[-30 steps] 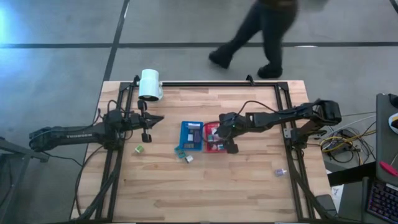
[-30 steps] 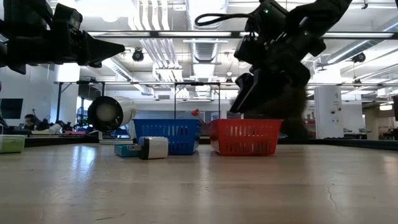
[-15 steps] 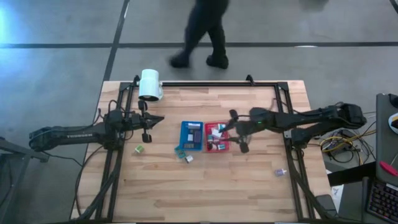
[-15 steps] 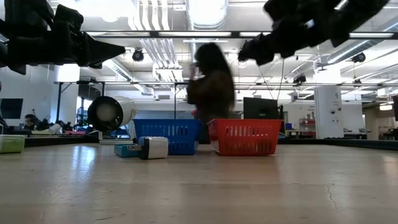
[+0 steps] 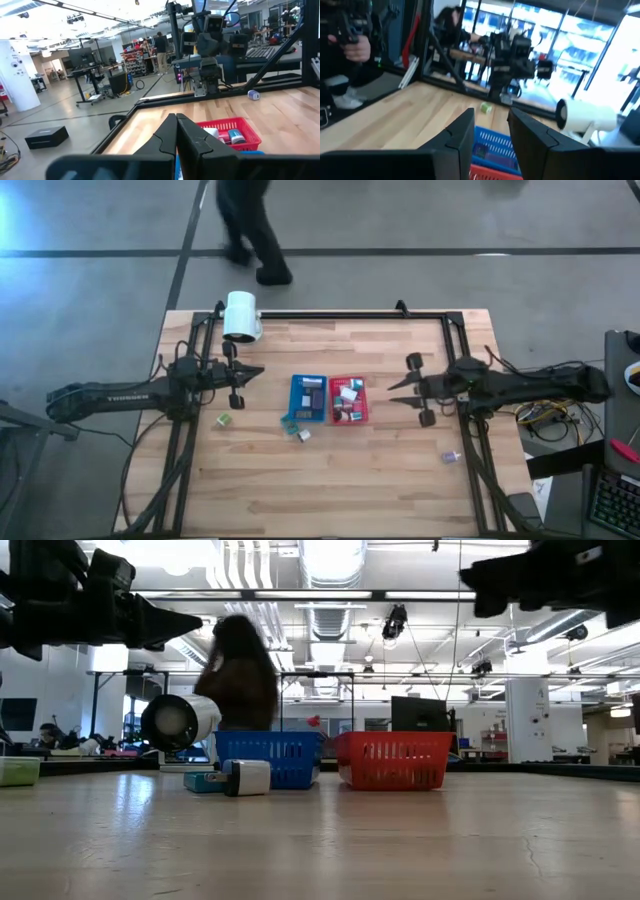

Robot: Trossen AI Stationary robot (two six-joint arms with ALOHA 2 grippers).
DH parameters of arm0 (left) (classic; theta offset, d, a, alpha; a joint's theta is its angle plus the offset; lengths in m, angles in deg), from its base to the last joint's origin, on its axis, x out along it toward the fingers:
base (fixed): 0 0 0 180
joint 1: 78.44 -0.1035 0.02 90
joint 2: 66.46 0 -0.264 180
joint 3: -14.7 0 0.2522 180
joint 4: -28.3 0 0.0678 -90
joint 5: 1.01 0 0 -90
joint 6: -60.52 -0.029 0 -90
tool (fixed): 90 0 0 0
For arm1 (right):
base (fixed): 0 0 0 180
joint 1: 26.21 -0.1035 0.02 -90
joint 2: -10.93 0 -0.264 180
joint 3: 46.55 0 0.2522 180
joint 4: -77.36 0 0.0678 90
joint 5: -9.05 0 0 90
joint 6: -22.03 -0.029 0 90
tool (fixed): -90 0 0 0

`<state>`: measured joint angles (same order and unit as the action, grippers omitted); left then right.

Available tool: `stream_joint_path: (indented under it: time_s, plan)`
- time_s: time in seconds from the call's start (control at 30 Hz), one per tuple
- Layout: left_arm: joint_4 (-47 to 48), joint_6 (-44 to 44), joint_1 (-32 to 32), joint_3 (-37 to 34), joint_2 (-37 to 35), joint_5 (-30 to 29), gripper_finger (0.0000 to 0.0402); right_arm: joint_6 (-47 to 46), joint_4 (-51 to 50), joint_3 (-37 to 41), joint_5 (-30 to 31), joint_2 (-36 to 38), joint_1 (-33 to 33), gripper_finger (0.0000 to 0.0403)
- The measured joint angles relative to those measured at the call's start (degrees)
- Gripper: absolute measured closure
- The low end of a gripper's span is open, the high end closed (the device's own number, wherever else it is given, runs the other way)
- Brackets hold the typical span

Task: Pick & Place Office items
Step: Put the black white adaptor into the red bin

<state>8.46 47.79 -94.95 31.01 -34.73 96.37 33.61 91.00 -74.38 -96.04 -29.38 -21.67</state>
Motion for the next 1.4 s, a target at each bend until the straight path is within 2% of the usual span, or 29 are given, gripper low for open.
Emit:
stream_joint_path:
  time_s: [0.27,0.47,0.7,0.87,1.4]
  plan:
    - [0.0,-0.3,0.0,0.0,0.0,-0.2,0.0393,-1.2,-2.4,4.5,0.1,13.2,1.8,0.0311]
    - [0.0,-0.3,0.0,0.0,0.0,-2.7,0.039,-1.3,-6.2,6.1,0.2,17.8,4.4,0.033]
    - [0.0,-0.3,0.0,0.0,0.0,-2.7,0.039,-1.5,-6.2,7.3,0.2,18.7,6.4,0.0344]
    - [0.0,-0.3,0.0,0.0,0.0,-4.9,0.039,-1.5,-6.2,7.6,0.2,18.6,7.0,0.0344]
    - [0.3,-0.1,0.0,0.0,0.0,-4.9,0.0389,-0.9,-5.9,7.6,0.2,17.6,7.0,0.0344]
